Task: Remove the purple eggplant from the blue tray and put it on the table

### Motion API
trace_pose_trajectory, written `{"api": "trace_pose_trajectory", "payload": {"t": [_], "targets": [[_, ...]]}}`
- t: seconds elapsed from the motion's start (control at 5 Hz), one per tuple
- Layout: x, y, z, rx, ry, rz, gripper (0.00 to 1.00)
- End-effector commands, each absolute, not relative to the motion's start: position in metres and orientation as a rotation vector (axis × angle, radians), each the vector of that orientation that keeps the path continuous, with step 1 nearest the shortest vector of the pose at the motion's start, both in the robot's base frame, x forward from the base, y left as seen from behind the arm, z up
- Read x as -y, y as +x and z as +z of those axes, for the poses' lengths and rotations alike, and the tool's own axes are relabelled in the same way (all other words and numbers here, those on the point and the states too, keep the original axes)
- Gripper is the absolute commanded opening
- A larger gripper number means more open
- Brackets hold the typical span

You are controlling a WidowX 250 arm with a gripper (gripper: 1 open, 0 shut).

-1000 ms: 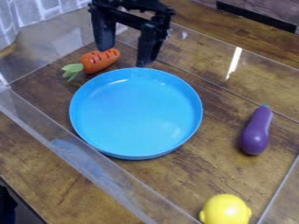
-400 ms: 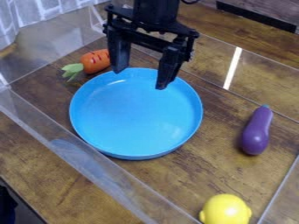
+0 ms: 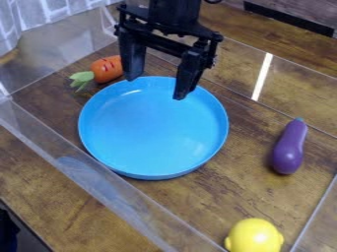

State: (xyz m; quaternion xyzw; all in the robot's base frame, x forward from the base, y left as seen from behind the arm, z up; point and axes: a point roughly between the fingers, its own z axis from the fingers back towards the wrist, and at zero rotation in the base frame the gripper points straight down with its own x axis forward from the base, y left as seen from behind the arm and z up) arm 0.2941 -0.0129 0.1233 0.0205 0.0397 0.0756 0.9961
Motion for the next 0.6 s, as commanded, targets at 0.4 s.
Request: {"api": "trace_pose_trajectory", "payload": {"t": [0.4], "targets": [[0.019, 0.323, 0.140, 0.061, -0.005, 0.103, 1.00]]}}
